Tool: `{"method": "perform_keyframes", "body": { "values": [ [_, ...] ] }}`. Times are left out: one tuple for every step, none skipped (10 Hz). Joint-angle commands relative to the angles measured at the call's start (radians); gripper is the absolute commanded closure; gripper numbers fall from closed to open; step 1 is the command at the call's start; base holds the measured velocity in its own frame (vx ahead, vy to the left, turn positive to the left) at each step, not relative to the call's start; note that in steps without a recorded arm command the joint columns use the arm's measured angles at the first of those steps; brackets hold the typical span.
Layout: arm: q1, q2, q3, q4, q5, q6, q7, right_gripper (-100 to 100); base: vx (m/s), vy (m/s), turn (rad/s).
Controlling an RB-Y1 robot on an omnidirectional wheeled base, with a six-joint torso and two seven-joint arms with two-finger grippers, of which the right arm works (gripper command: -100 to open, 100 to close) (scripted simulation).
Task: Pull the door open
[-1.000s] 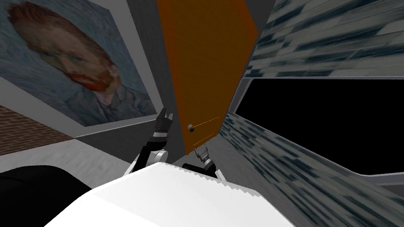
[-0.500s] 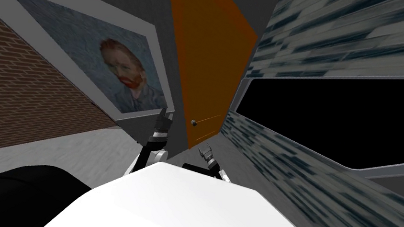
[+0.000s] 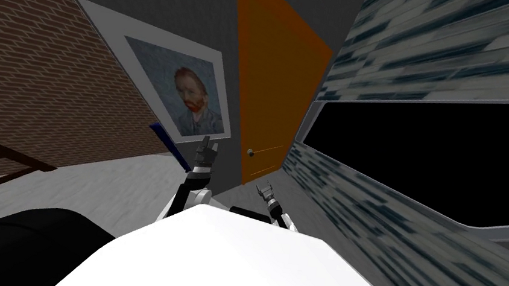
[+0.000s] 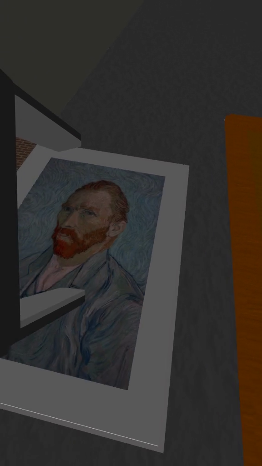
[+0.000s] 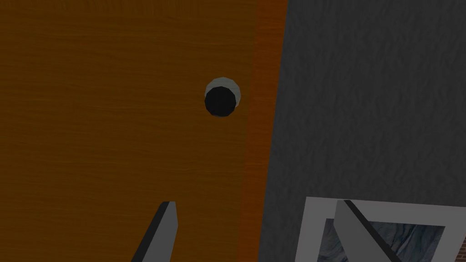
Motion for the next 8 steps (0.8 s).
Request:
{"method": "perform_keyframes", "body": {
  "values": [
    [-0.005,-0.011,-0.027,0.006,-0.012,0.0,0.01,-100,-0.033,0.028,0.191],
    [-0.008,-0.013,-0.035,0.008,-0.016,0.001,0.012,-100,-0.047,0.037,0.176],
    [-0.016,-0.02,-0.061,0.016,-0.027,0.003,0.02,-100,-0.046,0.047,0.249],
    [-0.016,-0.02,-0.061,0.016,-0.027,0.003,0.02,-100,-0.028,0.034,0.133],
    [-0.024,-0.027,-0.086,0.025,-0.038,0.005,0.027,-100,-0.033,0.052,0.223],
    [-0.029,-0.03,-0.104,0.03,-0.046,0.006,0.033,-100,-0.031,0.065,0.248],
    [-0.029,-0.03,-0.104,0.03,-0.046,0.006,0.033,-100,-0.01,0.038,0.077],
    [-0.038,-0.034,-0.132,0.039,-0.058,0.007,0.041,-100,0.009,0.042,0.263]
  ]
}}
